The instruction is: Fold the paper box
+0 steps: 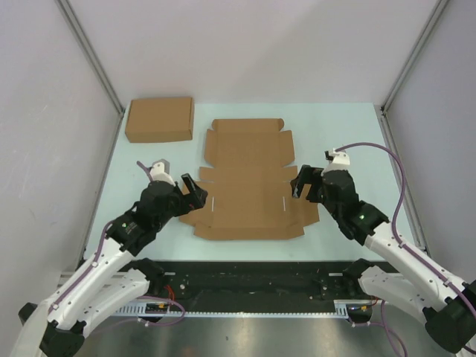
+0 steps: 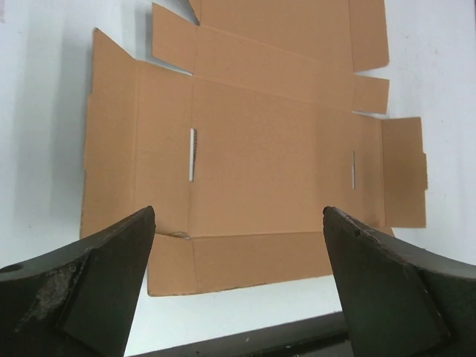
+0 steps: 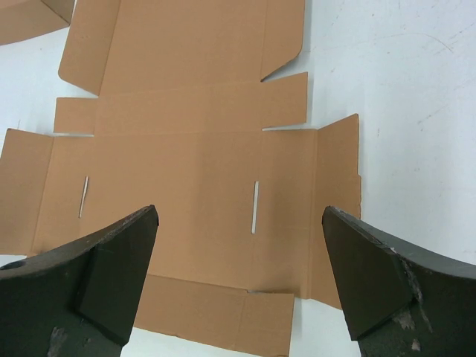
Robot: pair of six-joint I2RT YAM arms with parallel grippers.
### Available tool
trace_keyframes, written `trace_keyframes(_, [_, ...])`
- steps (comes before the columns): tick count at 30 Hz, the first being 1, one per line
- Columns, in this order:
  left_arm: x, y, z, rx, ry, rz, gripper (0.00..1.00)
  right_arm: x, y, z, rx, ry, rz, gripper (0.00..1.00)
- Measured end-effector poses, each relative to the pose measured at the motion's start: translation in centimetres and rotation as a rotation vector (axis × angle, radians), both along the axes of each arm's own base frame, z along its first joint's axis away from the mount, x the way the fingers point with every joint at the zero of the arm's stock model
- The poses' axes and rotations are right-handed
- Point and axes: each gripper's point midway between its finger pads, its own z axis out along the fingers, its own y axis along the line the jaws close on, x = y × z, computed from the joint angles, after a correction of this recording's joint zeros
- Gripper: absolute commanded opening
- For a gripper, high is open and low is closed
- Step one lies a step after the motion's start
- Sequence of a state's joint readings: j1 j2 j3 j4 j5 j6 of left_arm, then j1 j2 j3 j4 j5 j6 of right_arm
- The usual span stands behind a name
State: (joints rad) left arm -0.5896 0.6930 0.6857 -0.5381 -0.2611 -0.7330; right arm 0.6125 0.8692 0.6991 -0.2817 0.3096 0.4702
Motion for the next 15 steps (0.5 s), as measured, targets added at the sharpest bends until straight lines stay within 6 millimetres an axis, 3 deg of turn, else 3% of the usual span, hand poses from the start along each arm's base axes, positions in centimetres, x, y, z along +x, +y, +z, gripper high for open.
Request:
trace_keyframes(3, [-0.1, -0.8, -0.2, -0.059, -0.009, -0.02, 1.0, 0.0, 0.0, 0.1, 0.007, -0.002, -0.001, 0.99])
trace_keyframes(10, [-4.1, -1.6, -6.0, -0.256, 0.138, 0.029, 0.93, -0.4, 0.1, 0.8, 0.048, -0.01, -0.004, 0.99])
trace_keyframes(15, [-6.8, -3.5, -5.7, -0.351, 0.209, 0.028, 0.94, -1.0, -0.1, 1.8, 0.084, -0.026, -0.008, 0.99])
